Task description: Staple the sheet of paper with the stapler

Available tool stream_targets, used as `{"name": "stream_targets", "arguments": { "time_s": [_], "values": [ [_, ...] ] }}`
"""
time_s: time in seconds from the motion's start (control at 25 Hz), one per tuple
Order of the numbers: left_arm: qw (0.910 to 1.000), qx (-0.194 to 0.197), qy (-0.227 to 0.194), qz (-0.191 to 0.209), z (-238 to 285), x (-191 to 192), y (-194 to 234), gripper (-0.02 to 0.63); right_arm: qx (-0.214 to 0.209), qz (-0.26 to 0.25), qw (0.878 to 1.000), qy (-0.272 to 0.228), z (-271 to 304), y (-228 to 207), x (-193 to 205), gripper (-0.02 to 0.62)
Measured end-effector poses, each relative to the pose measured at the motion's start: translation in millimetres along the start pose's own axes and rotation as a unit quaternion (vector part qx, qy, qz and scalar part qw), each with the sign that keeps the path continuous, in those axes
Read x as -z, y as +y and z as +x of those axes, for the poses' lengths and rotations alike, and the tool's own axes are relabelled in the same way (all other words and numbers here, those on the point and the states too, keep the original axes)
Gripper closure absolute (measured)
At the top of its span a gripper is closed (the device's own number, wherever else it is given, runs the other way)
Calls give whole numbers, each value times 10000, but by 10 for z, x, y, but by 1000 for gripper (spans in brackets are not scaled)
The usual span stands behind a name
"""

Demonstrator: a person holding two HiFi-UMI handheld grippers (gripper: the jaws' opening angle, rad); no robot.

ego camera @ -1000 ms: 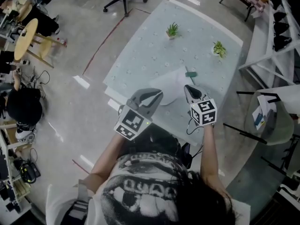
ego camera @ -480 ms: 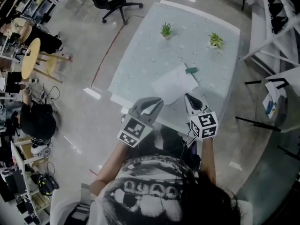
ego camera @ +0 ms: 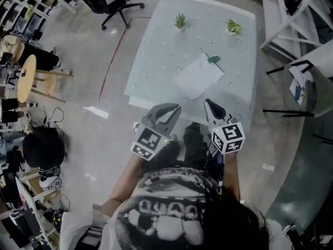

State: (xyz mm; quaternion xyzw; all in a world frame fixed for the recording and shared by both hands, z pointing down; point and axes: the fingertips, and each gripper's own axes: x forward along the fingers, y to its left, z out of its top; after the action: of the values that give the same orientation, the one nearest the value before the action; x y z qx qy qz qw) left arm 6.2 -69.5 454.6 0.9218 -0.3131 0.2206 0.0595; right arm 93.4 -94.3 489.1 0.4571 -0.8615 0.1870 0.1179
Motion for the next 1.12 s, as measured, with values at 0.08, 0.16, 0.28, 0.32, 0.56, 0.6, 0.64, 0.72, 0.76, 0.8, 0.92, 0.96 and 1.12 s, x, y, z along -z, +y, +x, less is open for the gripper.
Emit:
{"name": "stream_targets", "arguments": {
  "time_s": [0.08,0.16,0.28,0.32,0.56,0.6,0.64,0.72,0.76,0.8,0.92,0.96,1.12],
  "values": [
    [9999,69,-54,50,-187,80,-34,591,85,20,9999,-53,-75,227,49,600],
    [9998,145,-119,91,-372,155,-78,591,154,77,9998,-131,-157,460,92,600],
    [9993,274,-195,158,-637,248,-175,591,288,109,9993,-235,-304,787,153,600],
    [9991,325,-216,180,-713,274,-217,591,338,99,9990,-259,-358,883,175,600],
    [9973,607,-290,302,-1019,405,-463,591,557,104,9973,-465,-645,1305,291,600],
    [9969,657,-305,319,-1051,418,-504,591,597,102,9969,-495,-693,1358,307,600],
    [9964,707,-323,334,-1078,427,-545,591,638,90,9966,-517,-741,1406,323,600],
    [9954,806,-365,358,-1118,438,-631,591,710,58,9960,-546,-824,1483,354,600],
    [9949,853,-382,367,-1135,443,-676,591,739,49,9957,-555,-861,1514,371,600],
    [9944,902,-393,379,-1149,449,-722,591,764,44,9955,-559,-896,1543,390,600],
    [9928,1049,-398,430,-1184,475,-856,591,846,21,9948,-569,-989,1613,443,600],
    [9922,1091,-401,446,-1195,481,-892,591,874,0,9945,-575,-1013,1629,453,600],
    [9908,1198,-418,475,-1237,493,-983,591,945,-99,9937,-591,-1066,1677,473,601]
  ]
}}
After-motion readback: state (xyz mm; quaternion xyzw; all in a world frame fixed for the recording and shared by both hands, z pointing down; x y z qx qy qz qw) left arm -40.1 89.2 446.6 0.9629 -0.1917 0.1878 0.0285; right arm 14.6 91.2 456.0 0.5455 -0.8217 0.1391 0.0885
